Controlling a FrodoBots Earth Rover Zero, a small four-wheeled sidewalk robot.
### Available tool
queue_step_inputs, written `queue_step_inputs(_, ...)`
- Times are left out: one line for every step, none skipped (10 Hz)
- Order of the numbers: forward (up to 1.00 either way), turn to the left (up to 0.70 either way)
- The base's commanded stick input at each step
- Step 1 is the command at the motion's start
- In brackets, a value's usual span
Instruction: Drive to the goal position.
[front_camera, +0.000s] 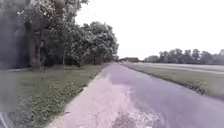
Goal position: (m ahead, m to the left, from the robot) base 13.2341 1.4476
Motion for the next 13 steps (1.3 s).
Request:
queue_step_inputs(0.7, -0.01)
queue_step_inputs(0.7, -0.01)
queue_step_inputs(0.7, -0.01)
queue_step_inputs(0.7, -0.01)
queue_step_inputs(0.7, -0.01)
queue_step_inputs(0.7, -0.01)
queue_step_inputs(0.7, -0.01)
queue_step_inputs(0.7, -0.01)
queue_step_inputs(0.7, -0.01)
queue_step_inputs(0.7, -0.01)
queue_step_inputs(0.69, -0.01)
queue_step_inputs(0.69, -0.01)
queue_step_inputs(0.69, -0.01)
